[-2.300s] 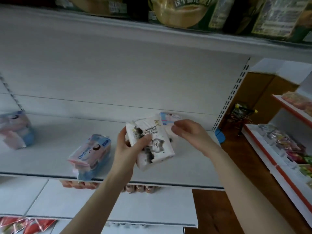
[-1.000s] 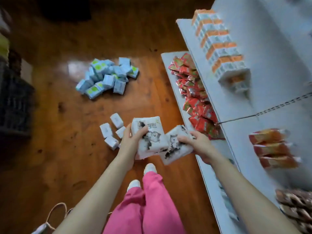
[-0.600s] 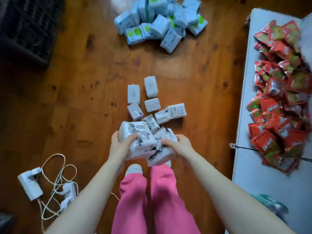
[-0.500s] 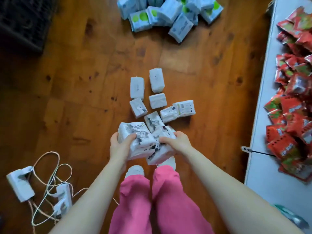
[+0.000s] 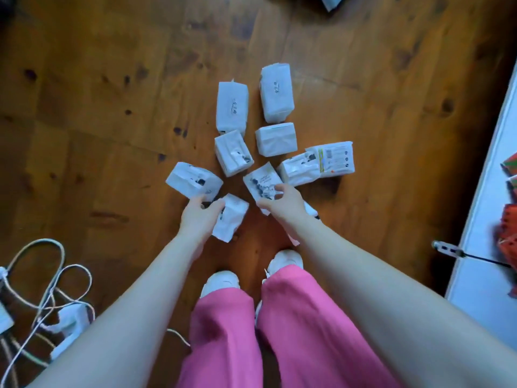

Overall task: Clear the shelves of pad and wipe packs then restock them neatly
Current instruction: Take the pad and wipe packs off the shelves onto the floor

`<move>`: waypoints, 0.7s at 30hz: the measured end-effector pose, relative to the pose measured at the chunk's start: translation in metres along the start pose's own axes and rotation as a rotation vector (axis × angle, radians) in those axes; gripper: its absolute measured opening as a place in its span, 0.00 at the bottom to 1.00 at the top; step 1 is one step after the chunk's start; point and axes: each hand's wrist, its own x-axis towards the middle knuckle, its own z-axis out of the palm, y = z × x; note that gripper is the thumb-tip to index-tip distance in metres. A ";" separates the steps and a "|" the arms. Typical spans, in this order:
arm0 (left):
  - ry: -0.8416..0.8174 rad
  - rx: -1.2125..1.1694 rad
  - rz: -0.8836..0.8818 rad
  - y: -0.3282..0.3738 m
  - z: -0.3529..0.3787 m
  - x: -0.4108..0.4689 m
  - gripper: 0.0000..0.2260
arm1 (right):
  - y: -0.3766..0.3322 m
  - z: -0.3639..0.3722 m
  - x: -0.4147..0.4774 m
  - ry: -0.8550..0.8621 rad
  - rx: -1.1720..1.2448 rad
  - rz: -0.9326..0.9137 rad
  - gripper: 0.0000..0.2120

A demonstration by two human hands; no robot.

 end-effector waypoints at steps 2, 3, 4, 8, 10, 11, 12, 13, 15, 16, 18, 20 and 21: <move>-0.018 0.055 0.050 0.017 0.001 -0.036 0.19 | -0.008 -0.017 -0.030 0.016 0.013 -0.022 0.29; -0.030 0.066 0.076 0.025 0.000 -0.056 0.20 | -0.015 -0.027 -0.048 0.021 0.011 -0.035 0.27; -0.046 0.072 0.097 0.035 0.000 -0.078 0.20 | -0.021 -0.037 -0.066 0.033 0.013 -0.041 0.26; -0.125 0.042 0.161 0.071 -0.009 -0.164 0.13 | -0.041 -0.081 -0.149 0.109 0.151 -0.043 0.22; -0.146 0.016 0.200 0.090 -0.019 -0.205 0.08 | -0.047 -0.103 -0.193 0.137 0.229 -0.049 0.21; -0.158 0.011 0.226 0.100 -0.023 -0.226 0.08 | -0.050 -0.114 -0.215 0.146 0.262 -0.050 0.20; -0.171 0.010 0.250 0.110 -0.026 -0.247 0.08 | -0.053 -0.125 -0.237 0.160 0.288 -0.053 0.20; -0.189 0.012 0.282 0.121 -0.028 -0.270 0.07 | -0.057 -0.137 -0.261 0.182 0.307 -0.066 0.20; -0.235 0.021 0.343 0.142 -0.026 -0.315 0.06 | -0.063 -0.161 -0.305 0.243 0.349 -0.103 0.20; -0.271 0.026 0.371 0.151 -0.023 -0.338 0.06 | -0.066 -0.173 -0.327 0.280 0.372 -0.124 0.19; -0.346 0.034 0.430 0.166 -0.016 -0.381 0.03 | -0.070 -0.197 -0.371 0.357 0.408 -0.173 0.17; -0.402 0.058 0.489 0.175 -0.009 -0.423 0.02 | -0.068 -0.223 -0.413 0.437 0.446 -0.213 0.17; -0.432 0.077 0.522 0.177 -0.004 -0.445 0.03 | -0.065 -0.236 -0.434 0.476 0.466 -0.228 0.17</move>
